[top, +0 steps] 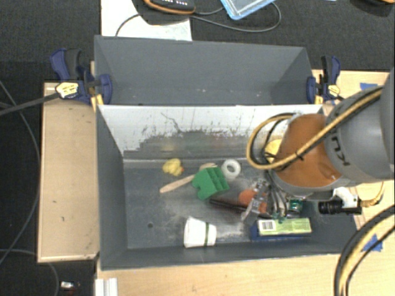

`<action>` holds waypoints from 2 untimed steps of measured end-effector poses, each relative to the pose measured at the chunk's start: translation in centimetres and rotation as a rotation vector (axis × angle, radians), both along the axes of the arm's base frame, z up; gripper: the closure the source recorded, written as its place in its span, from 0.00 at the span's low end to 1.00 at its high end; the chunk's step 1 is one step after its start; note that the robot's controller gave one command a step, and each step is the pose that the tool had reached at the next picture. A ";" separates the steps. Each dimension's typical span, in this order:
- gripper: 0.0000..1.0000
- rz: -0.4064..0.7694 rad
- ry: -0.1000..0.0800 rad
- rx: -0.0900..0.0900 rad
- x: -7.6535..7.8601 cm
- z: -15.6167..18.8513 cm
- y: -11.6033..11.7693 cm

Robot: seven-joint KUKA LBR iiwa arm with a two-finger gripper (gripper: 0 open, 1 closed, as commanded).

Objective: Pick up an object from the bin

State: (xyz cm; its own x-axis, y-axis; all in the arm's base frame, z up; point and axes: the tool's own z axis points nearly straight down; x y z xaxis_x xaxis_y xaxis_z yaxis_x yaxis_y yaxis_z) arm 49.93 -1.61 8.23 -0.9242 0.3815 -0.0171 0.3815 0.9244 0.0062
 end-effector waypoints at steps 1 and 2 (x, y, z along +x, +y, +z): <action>1.00 0.000 0.000 0.000 0.0 0.0 0.0; 1.00 0.014 -0.001 -0.001 0.1 0.5 0.5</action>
Offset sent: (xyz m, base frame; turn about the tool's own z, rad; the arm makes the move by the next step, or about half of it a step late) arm 0.0018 0.0067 0.0072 -0.0202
